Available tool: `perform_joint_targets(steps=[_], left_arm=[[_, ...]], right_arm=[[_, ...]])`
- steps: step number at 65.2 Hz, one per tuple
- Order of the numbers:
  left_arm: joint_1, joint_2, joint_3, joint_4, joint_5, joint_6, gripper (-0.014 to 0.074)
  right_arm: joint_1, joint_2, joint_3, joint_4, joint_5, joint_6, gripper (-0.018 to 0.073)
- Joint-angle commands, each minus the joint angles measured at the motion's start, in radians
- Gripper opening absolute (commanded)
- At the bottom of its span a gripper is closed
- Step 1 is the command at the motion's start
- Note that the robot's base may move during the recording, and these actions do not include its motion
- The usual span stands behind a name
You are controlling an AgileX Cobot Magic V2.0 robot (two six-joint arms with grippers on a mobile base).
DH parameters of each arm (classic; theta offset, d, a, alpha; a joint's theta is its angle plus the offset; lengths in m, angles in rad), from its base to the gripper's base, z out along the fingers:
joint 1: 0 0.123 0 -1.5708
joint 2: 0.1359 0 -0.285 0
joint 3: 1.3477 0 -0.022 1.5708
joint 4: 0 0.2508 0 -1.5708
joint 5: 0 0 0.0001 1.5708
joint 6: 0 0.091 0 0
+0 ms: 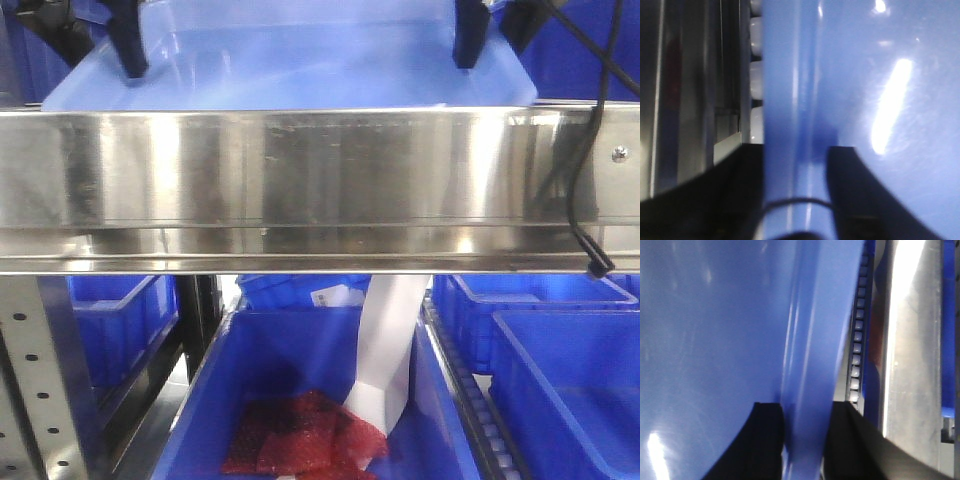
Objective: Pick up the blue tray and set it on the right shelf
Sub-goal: 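Lower the tray onto the upper shelf rollers with both grippers, then open both grippers and release the tray on the shelf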
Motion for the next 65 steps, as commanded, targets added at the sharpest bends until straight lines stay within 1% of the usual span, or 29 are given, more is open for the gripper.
perform_joint_targets(steps=[1,5,7,11,25,29,32,36,40,41,45,51,57,59,60,62,65], left_arm=[[-0.003,-0.056,-0.037,-0.012,-0.065,0.005,0.0412],[-0.003,-0.056,-0.037,-0.012,-0.072,0.005,0.0500],[-0.003,-0.056,-0.037,-0.012,-0.076,0.005,0.0533],[-0.003,-0.056,-0.037,-0.012,-0.074,0.005,0.0575],[-0.003,-0.083,-0.041,-0.012,-0.026,0.005,0.0558],[-0.003,-0.109,-0.041,-0.012,-0.023,0.005,0.0554],[-0.003,-0.139,-0.041,-0.012,-0.026,0.005,0.0536],[-0.003,-0.178,-0.038,-0.012,-0.034,0.005,0.0496],[-0.003,-0.227,-0.025,-0.012,-0.044,0.012,0.0430],[-0.003,-0.239,-0.019,-0.012,-0.050,0.016,0.0412],[-0.003,-0.295,0.021,-0.012,-0.083,0.040,0.0323],[-0.003,-0.395,0.122,-0.010,-0.145,0.044,0.0150],[-0.003,-0.514,0.277,-0.010,-0.225,0.063,-0.0008],[-0.003,-0.547,0.324,-0.010,-0.250,0.063,-0.0047],[-0.003,-0.572,0.359,-0.010,-0.269,0.063,-0.0056],[-0.003,-0.615,0.419,-0.010,-0.303,0.063,-0.0040],[-0.003,-0.678,0.503,-0.010,-0.356,0.063,-0.0043]], right_arm=[[-0.013,-0.045,-0.036,-0.028,-0.047,-0.017,0.0503],[-0.019,-0.045,-0.038,-0.028,-0.048,-0.017,0.0630],[-0.020,-0.045,-0.038,-0.028,-0.048,-0.017,0.0650],[-0.021,-0.049,-0.038,-0.028,-0.048,-0.017,0.0627],[-0.016,-0.095,-0.038,-0.028,-0.043,-0.017,0.0613],[-0.014,-0.125,-0.038,-0.028,-0.035,-0.017,0.0566],[-0.013,-0.146,-0.036,-0.028,-0.030,-0.017,0.0515],[-0.013,-0.179,-0.034,-0.028,-0.025,-0.027,0.0418],[-0.013,-0.212,-0.025,-0.028,-0.024,-0.042,0.0321],[-0.013,-0.224,-0.019,-0.028,-0.024,-0.047,0.0285],[-0.010,-0.266,0.005,-0.028,-0.025,-0.059,0.0185],[-0.001,-0.342,0.070,-0.030,-0.051,-0.077,0.0062],[0.009,-0.430,0.169,-0.032,-0.111,-0.102,0.0057],[0.016,-0.458,0.213,-0.032,-0.133,-0.107,0.0057],[0.017,-0.480,0.232,-0.032,-0.151,-0.109,0.0057],[0.017,-0.518,0.281,-0.032,-0.184,-0.112,0.0057],[0.017,-0.574,0.367,-0.032,-0.234,-0.112,0.0057]])
